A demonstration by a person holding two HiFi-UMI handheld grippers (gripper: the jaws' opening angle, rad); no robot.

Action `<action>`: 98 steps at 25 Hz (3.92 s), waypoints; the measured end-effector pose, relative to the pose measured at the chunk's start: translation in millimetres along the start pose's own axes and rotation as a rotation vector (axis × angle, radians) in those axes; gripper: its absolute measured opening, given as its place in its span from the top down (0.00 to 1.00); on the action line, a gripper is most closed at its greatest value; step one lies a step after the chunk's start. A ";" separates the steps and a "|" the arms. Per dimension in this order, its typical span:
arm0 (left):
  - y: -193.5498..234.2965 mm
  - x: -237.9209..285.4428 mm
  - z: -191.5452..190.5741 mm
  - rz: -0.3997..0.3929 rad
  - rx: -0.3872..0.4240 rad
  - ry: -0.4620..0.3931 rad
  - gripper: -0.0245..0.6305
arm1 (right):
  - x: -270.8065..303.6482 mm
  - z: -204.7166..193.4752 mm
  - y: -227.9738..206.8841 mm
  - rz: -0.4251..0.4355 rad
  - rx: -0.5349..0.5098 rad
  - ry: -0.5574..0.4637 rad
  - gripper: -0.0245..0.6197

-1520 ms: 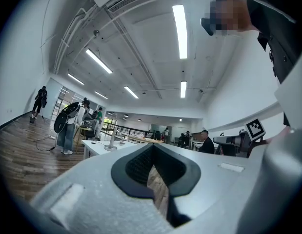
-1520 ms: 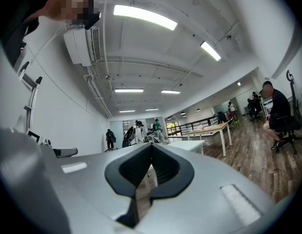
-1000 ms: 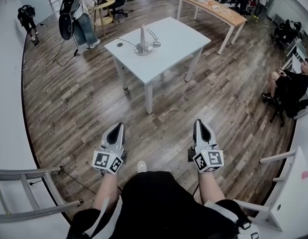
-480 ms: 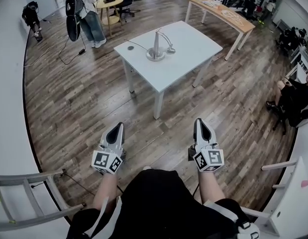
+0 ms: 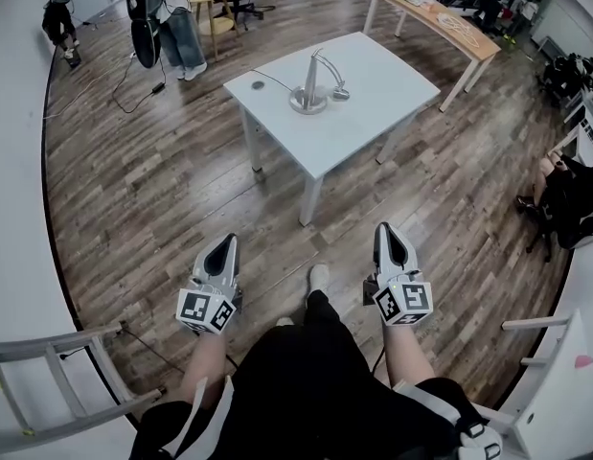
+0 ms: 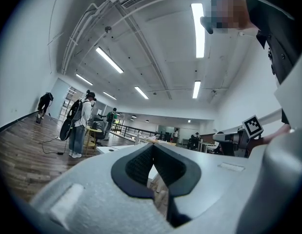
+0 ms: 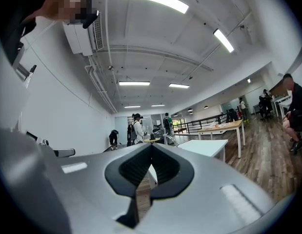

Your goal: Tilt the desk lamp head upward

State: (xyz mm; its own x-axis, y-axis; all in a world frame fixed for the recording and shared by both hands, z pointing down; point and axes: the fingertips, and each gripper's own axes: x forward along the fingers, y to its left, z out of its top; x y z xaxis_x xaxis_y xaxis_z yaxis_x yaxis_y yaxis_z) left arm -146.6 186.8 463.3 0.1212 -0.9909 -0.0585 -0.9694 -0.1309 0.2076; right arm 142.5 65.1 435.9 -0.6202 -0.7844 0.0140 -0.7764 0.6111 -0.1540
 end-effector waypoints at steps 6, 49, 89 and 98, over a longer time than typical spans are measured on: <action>18.9 28.0 3.8 0.035 0.017 -0.007 0.96 | 49.5 2.5 -8.1 0.047 0.012 -0.011 0.96; 69.7 330.3 -23.2 0.016 0.019 0.047 0.96 | 289.0 -8.1 -185.7 0.041 0.114 0.035 0.96; 166.9 510.6 -161.3 -0.437 0.060 0.455 0.80 | 437.5 -88.4 -118.8 -0.096 0.268 0.199 0.96; 164.6 536.5 -215.4 -0.553 0.194 0.591 0.66 | 444.4 -100.0 -127.9 -0.102 0.314 0.210 0.96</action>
State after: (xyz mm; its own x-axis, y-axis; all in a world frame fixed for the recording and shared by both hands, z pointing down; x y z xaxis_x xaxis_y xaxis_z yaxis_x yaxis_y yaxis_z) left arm -195.2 -373.1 676.4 0.6303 -0.6456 0.4311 -0.7503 -0.6493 0.1247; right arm -45.0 -351.0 560.6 -0.5760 -0.7807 0.2422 -0.7835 0.4428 -0.4359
